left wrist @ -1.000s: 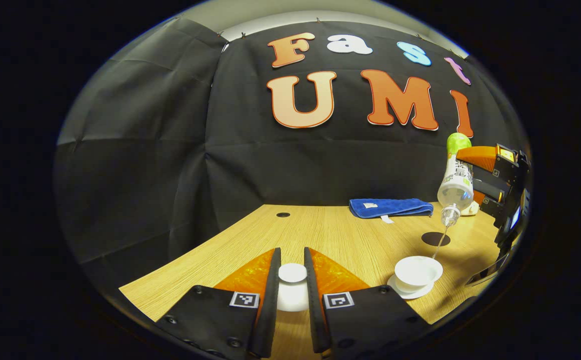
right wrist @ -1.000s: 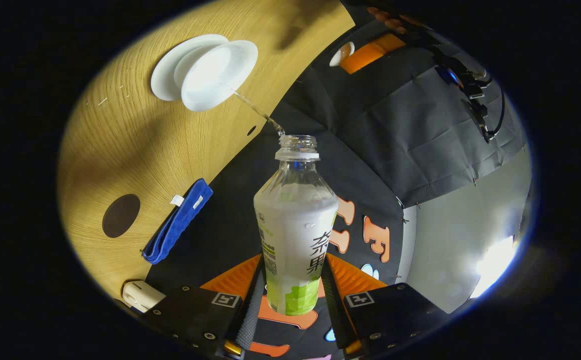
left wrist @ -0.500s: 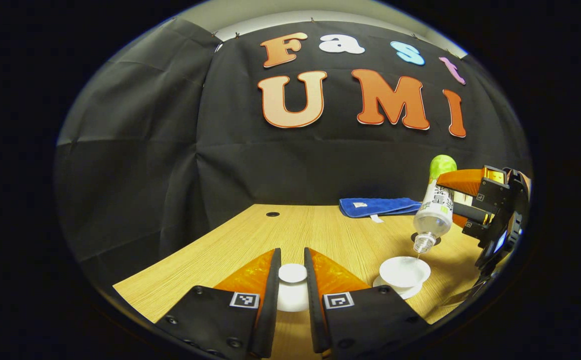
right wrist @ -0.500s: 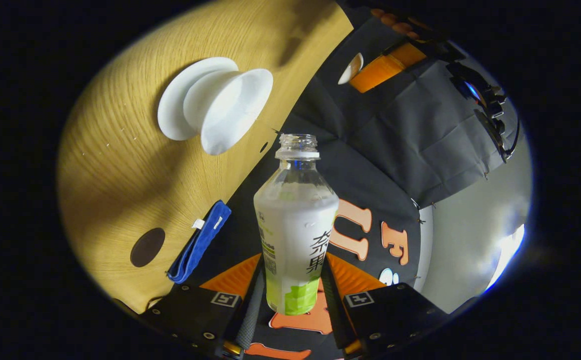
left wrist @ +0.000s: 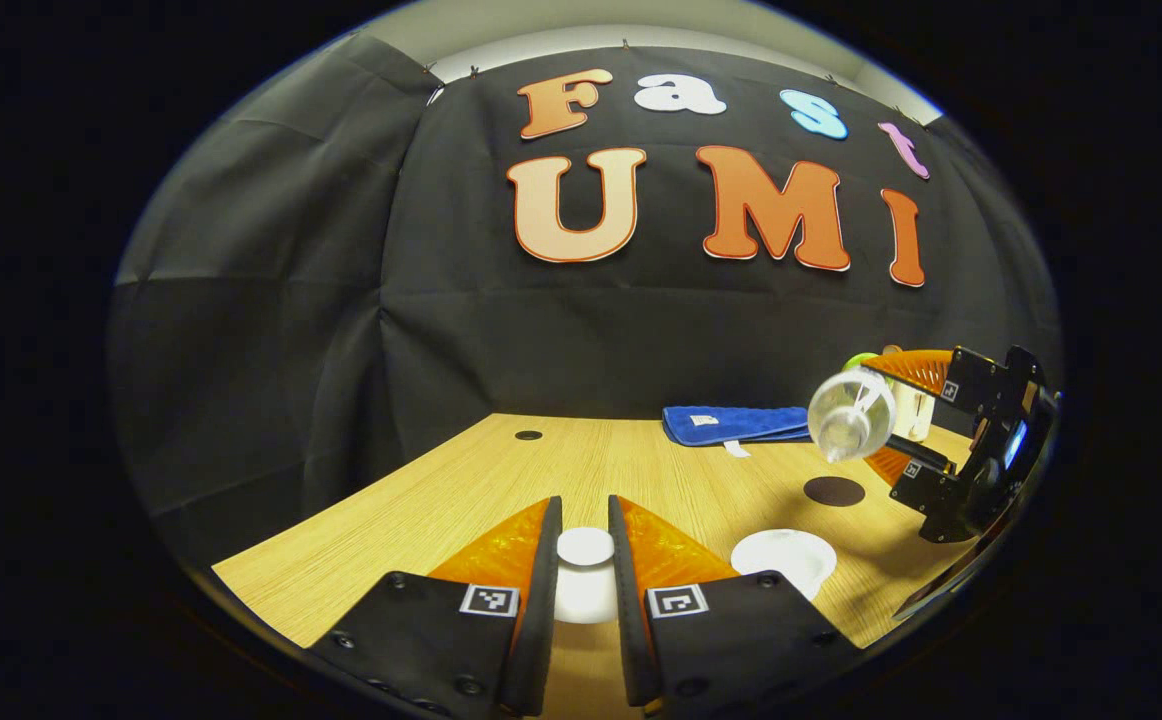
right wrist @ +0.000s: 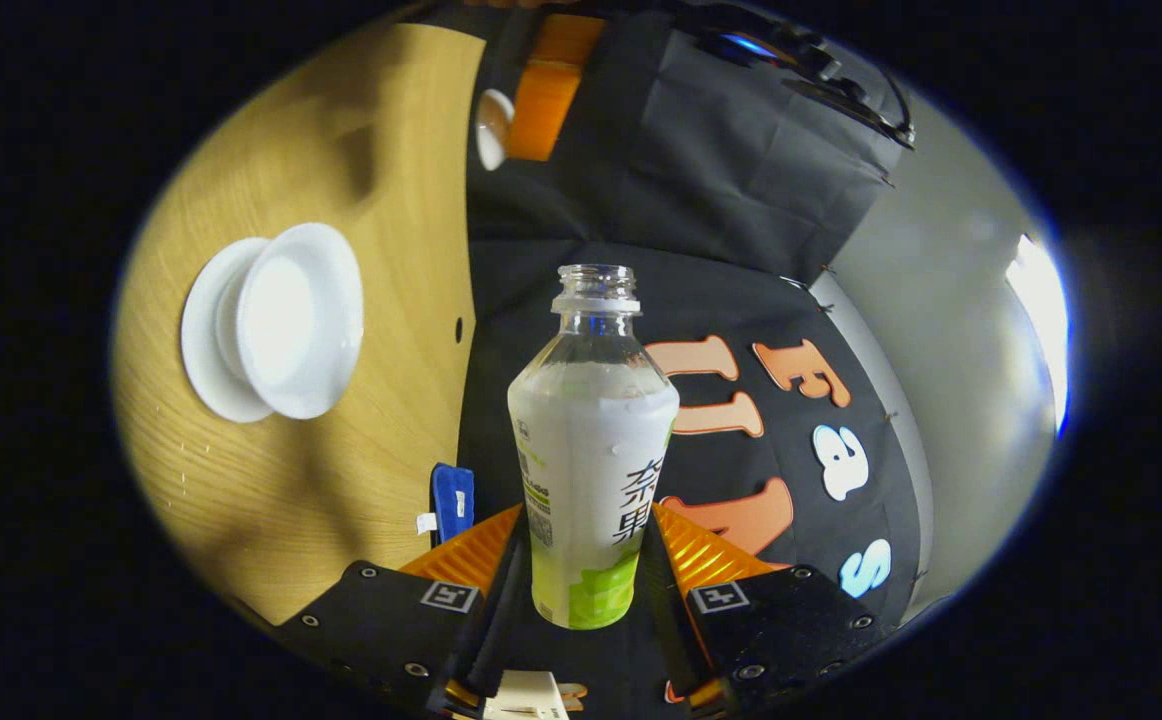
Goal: Open the teacup lid with one hand, grasp the water bottle and pour water into the teacup with the other hand; after pouring, place the water bottle on the coaster and then close the teacup lid.
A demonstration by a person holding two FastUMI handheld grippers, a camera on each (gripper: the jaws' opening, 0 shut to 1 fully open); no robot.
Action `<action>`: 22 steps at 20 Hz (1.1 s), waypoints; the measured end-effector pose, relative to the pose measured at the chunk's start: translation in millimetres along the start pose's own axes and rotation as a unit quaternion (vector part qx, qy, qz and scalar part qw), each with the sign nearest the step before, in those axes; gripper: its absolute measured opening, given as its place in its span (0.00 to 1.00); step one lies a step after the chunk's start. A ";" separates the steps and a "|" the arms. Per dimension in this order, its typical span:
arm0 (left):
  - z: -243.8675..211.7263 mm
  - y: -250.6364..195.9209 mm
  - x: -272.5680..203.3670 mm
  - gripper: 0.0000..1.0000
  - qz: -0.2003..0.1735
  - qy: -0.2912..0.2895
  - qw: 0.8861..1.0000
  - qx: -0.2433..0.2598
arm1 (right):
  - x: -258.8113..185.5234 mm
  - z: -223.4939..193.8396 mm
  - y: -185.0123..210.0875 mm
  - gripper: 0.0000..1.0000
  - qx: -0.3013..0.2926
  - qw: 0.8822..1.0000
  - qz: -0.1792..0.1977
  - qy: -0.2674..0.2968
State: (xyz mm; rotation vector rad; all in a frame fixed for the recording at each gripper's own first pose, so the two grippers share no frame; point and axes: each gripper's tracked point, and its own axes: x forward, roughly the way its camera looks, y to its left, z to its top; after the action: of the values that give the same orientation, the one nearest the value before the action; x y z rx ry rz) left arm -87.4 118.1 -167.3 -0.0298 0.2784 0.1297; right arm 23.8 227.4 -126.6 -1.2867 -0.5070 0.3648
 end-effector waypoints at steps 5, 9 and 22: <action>4.3 -3.3 -0.2 0.33 0.002 -0.005 1.000 -0.003 | 23.8 -28.1 -33.8 0.62 0.156 0.986 -0.035 0.034; 5.6 -4.5 1.5 0.31 0.002 -0.006 1.000 -0.003 | 39.8 -61.5 -33.9 0.63 0.296 0.951 -0.034 0.080; 5.8 -21.0 12.5 0.33 -0.003 -0.002 1.000 -0.009 | 31.3 -97.4 -7.1 0.63 0.588 0.782 0.037 0.206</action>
State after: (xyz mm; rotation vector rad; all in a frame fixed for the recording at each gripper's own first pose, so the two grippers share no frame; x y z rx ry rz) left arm -71.2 99.1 -164.8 -0.0488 0.2738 0.1261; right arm 103.3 163.0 -134.0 -0.1213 0.1886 0.3501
